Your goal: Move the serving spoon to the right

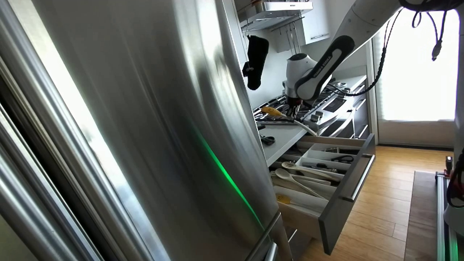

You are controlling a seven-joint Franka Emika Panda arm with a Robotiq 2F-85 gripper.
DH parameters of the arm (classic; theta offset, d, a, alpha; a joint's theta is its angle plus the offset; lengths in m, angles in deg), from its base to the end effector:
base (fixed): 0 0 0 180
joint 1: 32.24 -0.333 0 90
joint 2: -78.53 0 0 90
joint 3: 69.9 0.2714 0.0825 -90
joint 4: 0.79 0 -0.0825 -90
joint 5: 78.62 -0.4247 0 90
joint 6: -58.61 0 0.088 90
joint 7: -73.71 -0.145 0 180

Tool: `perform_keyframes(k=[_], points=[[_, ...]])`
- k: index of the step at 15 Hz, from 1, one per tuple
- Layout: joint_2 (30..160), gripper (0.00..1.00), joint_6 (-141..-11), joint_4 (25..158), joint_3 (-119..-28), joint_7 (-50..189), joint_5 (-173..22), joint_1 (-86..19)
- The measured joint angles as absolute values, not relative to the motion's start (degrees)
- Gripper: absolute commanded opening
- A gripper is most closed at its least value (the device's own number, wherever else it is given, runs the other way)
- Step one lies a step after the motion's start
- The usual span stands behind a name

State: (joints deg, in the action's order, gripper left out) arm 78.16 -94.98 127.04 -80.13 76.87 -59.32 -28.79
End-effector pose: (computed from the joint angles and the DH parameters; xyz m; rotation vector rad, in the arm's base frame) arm 0.5942 -0.1397 0.3200 2.8012 0.1177 0.5930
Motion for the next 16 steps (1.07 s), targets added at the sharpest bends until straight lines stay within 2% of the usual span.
perform_keyframes(k=[1,6,9,16], points=[[78.2,0.04,-95.0,127.0,-80.0,76.9,-59.3,-28.8],[81.6,0.04,-92.9,122.4,-80.1,71.8,-52.8,-27.5],[88.4,0.04,-87.2,113.0,-81.7,68.0,-47.6,-26.4],[108.5,0.04,-80.0,90.2,-82.5,73.3,-49.7,-25.1]])
